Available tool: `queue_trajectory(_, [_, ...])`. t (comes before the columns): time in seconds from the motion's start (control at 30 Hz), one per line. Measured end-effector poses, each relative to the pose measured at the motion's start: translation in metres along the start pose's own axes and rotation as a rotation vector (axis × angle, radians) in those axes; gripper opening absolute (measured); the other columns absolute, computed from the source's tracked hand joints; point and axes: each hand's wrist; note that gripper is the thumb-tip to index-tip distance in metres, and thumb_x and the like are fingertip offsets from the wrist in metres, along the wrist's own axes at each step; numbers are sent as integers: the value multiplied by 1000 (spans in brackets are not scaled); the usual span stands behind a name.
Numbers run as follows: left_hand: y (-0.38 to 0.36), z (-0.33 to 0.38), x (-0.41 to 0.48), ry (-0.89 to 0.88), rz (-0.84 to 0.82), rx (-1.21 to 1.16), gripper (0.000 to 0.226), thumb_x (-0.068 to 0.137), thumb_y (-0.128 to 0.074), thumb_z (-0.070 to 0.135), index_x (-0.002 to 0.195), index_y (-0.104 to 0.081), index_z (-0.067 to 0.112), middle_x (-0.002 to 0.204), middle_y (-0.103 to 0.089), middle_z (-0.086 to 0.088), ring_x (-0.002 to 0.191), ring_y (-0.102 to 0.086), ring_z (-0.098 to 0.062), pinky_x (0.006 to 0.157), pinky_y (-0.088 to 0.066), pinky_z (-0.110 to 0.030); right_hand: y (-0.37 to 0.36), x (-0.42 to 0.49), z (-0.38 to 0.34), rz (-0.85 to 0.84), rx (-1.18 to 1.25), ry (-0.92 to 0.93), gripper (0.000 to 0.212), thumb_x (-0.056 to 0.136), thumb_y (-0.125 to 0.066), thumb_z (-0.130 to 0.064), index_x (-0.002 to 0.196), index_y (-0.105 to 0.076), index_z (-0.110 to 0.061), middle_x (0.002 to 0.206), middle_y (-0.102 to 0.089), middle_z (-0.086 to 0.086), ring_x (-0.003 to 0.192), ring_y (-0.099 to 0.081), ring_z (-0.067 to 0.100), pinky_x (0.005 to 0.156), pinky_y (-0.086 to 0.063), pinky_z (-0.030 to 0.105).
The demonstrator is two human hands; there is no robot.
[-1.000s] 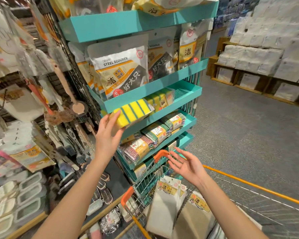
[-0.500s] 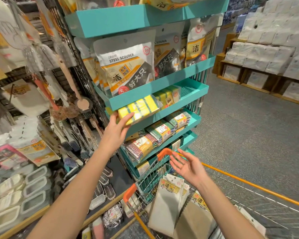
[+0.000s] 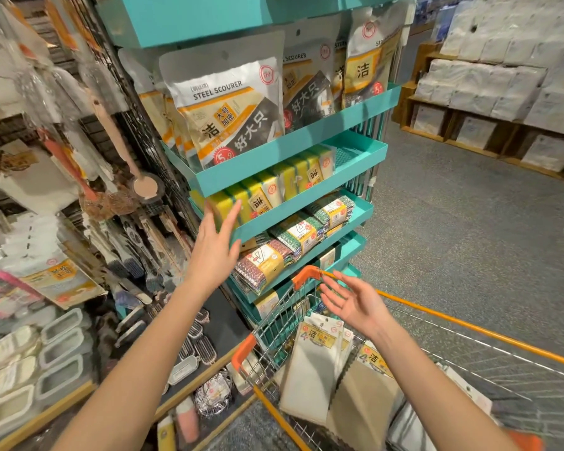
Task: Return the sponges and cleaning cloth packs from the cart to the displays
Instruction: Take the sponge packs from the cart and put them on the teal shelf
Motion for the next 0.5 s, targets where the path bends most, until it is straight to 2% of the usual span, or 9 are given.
queue_trajectory(0.03, [-8,3,-10,-26,45,-6,71,97,-48,18,149,-8,44,158,1,-18,145,-13,-35,115,-26,-50,4,0,2,18,5,0,29,82,-61,-12,110,-59,-10,112,-66,14,95,-66,28,82,-56,39])
queue_trajectory(0.07, [-15,7,-21,-63,114,-14,64,96,-48,13,149,-22,36,158,-2,-17,147,-6,-32,117,-20,-47,7,0,4,35,13,-3,26,82,-61,-13,108,-60,-10,109,-67,14,94,-66,28,82,-56,39])
queue_trajectory(0.13, [-32,9,-44,-175,205,-26,47,91,-50,5,137,-47,18,155,-20,-15,144,-17,-30,115,-20,-42,16,0,12,62,22,-9,19,88,-57,-13,106,-60,-11,104,-68,13,90,-69,27,80,-58,38])
queue_trajectory(0.17, [-43,9,-56,-232,190,-37,40,90,-51,3,128,-54,14,150,-30,-15,142,-24,-29,114,-24,-42,22,0,17,83,11,-15,16,89,-55,-13,104,-60,-12,104,-68,13,88,-70,27,80,-58,38])
queue_trajectory(0.23, [-65,6,-78,-289,56,-80,30,89,-49,6,115,-62,14,141,-43,-11,138,-30,-27,113,-30,-45,31,-3,28,139,-27,-27,13,91,-54,-13,103,-59,-12,106,-67,12,83,-71,26,79,-57,37])
queue_trajectory(0.3, [-86,3,-95,-269,-137,-102,28,90,-50,7,110,-66,18,137,-49,-4,139,-29,-22,115,-27,-46,42,-6,41,219,-45,-37,14,92,-52,-13,105,-58,-12,106,-67,11,83,-70,25,75,-58,35])
queue_trajectory(0.43, [-120,-5,-115,-181,-479,-193,31,94,-47,7,119,-64,17,132,-53,1,138,-27,-19,120,-14,-41,72,-14,75,353,-34,-58,14,95,-47,-13,106,-56,-12,103,-64,10,89,-65,25,73,-57,33])
queue_trajectory(0.5, [-136,-6,-122,-123,-558,-241,32,95,-47,9,121,-62,20,128,-55,4,132,-34,-16,116,-24,-41,83,-21,89,407,-31,-80,11,96,-46,-13,102,-55,-12,100,-63,10,87,-63,26,68,-57,32])
Point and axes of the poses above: each hand's wrist, its own x-axis towards the middle knuckle, its own y-axis out of the back of the hand, z = x × y
